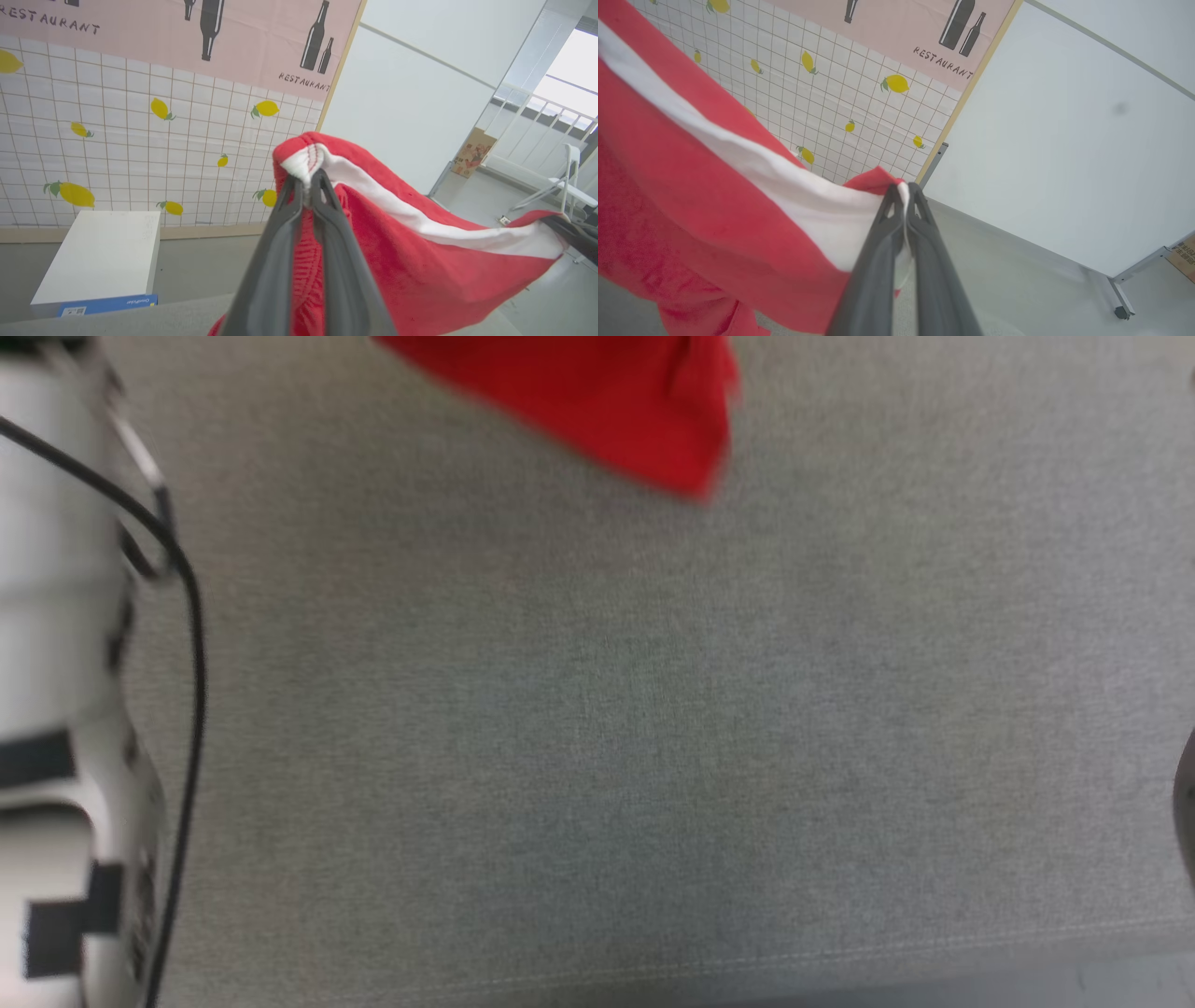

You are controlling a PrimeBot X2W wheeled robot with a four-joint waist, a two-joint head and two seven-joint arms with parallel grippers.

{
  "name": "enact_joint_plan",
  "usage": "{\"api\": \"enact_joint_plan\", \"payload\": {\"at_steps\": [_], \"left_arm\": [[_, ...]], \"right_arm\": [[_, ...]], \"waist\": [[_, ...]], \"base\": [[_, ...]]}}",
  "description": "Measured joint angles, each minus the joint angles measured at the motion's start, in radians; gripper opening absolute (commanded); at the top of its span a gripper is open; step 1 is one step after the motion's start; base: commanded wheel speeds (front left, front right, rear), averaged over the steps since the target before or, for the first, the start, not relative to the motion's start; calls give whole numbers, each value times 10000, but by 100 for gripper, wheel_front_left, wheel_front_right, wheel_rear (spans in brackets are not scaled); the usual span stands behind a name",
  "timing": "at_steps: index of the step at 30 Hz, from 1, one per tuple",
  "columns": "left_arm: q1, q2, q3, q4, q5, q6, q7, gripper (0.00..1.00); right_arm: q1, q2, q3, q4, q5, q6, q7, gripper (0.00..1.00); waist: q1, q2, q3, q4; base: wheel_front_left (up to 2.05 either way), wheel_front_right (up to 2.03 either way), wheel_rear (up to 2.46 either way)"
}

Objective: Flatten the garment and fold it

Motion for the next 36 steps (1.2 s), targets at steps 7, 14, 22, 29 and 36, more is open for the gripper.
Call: {"api": "enact_joint_plan", "payload": {"at_steps": [7, 14, 22, 29, 36], "left_arm": [[-2313, -209, 690, 936, 430, 142, -2266, 0], [-1896, -278, 780, 1965, 222, -525, -3001, 0], [2661, -12, -153, 1870, -98, -1108, -3216, 0], [7246, 514, -1114, 777, 10, -1187, -3453, 0], [10569, 489, -1331, -644, -291, -633, -3398, 0]], "right_arm": [[-2137, 514, -744, 1112, -1055, 0, -2412, 0], [-1881, 744, -608, 2282, -1057, 0, -3386, 0], [1765, 130, 859, 2535, 604, 0, -3062, 0], [5905, -665, 876, 803, 1743, 0, -2052, 0], [9473, -683, 0, -1237, 2027, 4, -984, 0]], "waist": [[1, 0, 1153, -193], [1, 0, 1604, -209], [-1, 0, 905, -15], [-3, 0, -180, 257], [-3, 0, -1254, 458]], "base": [[0, 0, 0], [0, 0, 0], [0, 0, 0], [0, 0, 0], [0, 0, 0]]}}
